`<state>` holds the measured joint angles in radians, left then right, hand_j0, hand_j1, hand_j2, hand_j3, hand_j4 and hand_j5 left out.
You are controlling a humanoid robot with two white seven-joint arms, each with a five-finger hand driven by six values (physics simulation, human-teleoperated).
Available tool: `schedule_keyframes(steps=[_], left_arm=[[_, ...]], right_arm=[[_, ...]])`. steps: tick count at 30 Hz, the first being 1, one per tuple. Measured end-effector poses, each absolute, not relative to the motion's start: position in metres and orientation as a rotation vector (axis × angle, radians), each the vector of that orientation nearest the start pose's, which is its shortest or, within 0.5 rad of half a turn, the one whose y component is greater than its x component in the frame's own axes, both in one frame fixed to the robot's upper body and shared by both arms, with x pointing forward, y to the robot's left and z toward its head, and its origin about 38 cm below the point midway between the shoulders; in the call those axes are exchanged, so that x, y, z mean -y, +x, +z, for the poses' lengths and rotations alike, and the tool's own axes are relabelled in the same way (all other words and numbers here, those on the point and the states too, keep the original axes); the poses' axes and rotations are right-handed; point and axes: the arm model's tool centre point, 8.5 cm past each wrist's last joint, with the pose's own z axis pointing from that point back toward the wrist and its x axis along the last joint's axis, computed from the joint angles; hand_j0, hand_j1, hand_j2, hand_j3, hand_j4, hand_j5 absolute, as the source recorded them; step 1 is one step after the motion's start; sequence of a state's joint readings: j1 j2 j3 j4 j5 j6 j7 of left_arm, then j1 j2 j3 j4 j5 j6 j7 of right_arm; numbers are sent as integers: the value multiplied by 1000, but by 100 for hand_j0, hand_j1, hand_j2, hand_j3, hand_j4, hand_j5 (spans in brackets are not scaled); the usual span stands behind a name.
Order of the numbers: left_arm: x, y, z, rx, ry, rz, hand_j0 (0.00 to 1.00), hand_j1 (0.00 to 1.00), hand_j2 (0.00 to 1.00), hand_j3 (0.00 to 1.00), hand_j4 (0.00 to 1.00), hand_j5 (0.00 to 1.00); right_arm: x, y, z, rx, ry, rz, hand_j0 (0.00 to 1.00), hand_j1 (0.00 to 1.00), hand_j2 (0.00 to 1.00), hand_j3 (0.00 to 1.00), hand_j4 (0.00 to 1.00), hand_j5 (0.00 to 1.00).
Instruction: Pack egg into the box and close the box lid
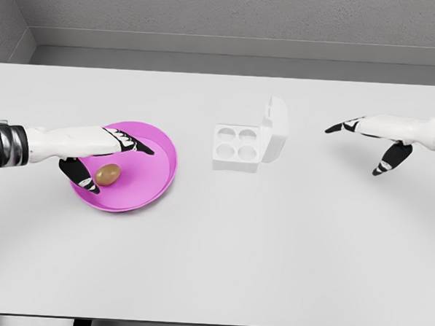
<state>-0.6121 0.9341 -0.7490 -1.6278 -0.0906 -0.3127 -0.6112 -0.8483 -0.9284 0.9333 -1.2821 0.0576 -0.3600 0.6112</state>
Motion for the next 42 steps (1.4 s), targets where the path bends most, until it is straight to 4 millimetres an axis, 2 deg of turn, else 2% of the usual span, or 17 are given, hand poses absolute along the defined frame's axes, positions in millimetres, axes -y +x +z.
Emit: schedule_keyframes(steps=[22,31,42], left_arm=[[-297,412,185,1235,136,-1887,100,100,100,100,100,100],[-307,419,176,1210,145,-1847,100,100,100,100,100,100],[-306,417,167,1197,125,-1839,100,100,100,100,100,100]], right_arm=[[357,458,203,1103,-254,1824,100,100,100,100,100,100],[355,457,202,1103,-248,1831,100,100,100,100,100,100],[355,457,201,1101,-247,1833,100,100,100,100,100,100]])
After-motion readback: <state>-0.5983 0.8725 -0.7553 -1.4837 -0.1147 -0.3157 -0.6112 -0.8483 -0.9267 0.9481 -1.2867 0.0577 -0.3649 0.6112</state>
